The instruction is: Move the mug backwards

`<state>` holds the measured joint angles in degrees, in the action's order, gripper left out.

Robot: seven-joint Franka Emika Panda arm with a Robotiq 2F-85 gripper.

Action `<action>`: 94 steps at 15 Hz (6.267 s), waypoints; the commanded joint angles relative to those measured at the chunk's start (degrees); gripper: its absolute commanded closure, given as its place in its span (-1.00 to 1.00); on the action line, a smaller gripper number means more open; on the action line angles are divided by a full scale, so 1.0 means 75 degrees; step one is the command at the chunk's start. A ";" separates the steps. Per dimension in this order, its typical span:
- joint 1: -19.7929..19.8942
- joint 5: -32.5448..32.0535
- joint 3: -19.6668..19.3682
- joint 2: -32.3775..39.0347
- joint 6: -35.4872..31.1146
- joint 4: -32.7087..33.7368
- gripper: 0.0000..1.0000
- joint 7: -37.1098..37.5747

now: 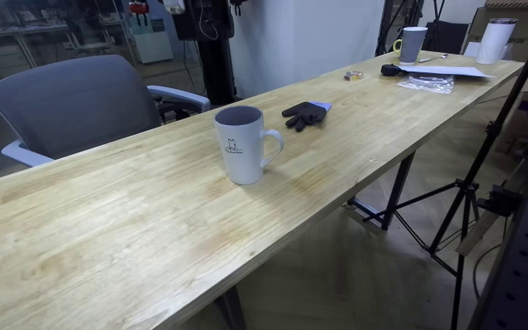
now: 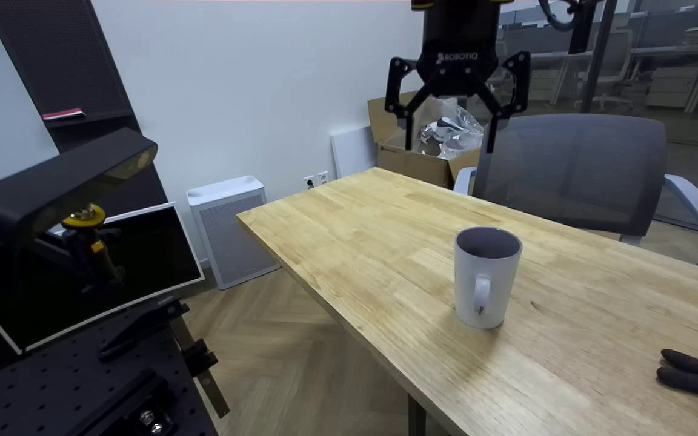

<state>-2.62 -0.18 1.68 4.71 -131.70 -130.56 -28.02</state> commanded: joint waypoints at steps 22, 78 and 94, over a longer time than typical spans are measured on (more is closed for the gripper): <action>0.0152 -0.0650 0.0121 0.1970 -0.2392 -0.0060 -1.00 0.0785; 0.1264 -0.0886 -0.0262 0.3681 0.0042 0.3036 0.95 0.0612; 0.1034 -0.1774 -0.0743 0.5843 0.0318 0.6104 0.95 0.1061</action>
<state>5.93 -11.68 -2.52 46.24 -131.59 -89.40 -22.17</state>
